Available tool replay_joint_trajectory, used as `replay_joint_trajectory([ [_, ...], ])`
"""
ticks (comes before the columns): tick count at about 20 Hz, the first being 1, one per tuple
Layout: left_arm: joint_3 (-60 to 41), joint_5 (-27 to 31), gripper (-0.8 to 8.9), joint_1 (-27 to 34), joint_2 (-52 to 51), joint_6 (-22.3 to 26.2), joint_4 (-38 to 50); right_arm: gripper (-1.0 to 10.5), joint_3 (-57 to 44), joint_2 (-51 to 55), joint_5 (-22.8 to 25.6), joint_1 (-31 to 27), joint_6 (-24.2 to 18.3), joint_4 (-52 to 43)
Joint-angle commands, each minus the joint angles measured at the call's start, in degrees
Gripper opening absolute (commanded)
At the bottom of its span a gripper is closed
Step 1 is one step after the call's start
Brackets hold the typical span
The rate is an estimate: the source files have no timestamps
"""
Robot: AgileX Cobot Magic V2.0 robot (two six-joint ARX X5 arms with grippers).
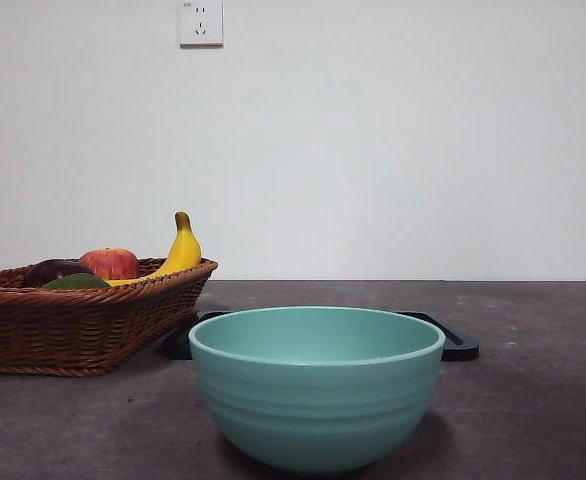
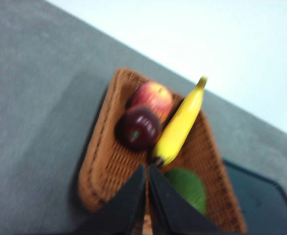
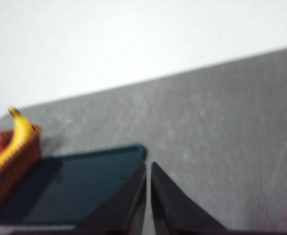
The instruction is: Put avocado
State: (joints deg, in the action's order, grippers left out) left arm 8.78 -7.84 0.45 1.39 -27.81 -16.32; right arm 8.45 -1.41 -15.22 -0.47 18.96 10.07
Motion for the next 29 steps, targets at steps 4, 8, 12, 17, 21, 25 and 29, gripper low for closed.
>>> replay_joint_trajectory([
  [4,10.12,-3.13,0.10,-0.09,5.01,0.50,-4.50,0.1,10.16,-5.90,-1.57,-0.04,0.81,5.57],
  [8,18.29,-7.06,0.10,-0.09,11.15,4.13,-11.39,0.1,19.15,-12.61,-4.90,-0.04,-2.38,13.46],
  [12,25.03,-11.34,0.10,-0.09,17.73,8.28,-17.53,0.1,28.20,-19.63,-8.94,-0.04,-6.51,22.40],
  [17,31.78,-20.44,0.10,-0.13,25.59,12.44,-24.24,0.1,38.82,-28.30,-14.58,0.39,-11.72,33.33],
  [21,36.11,-25.75,0.10,-0.79,30.80,16.17,-30.77,0.1,44.98,-34.34,-16.96,2.75,-14.99,40.74],
  [25,39.41,-28.52,0.10,-2.60,34.27,19.71,-37.48,0.1,48.19,-38.21,-16.96,6.80,-18.03,46.71],
  [29,41.64,-28.61,0.09,-5.99,35.65,24.13,-44.98,0.1,48.70,-40.79,-16.83,14.27,-21.42,54.18],
])
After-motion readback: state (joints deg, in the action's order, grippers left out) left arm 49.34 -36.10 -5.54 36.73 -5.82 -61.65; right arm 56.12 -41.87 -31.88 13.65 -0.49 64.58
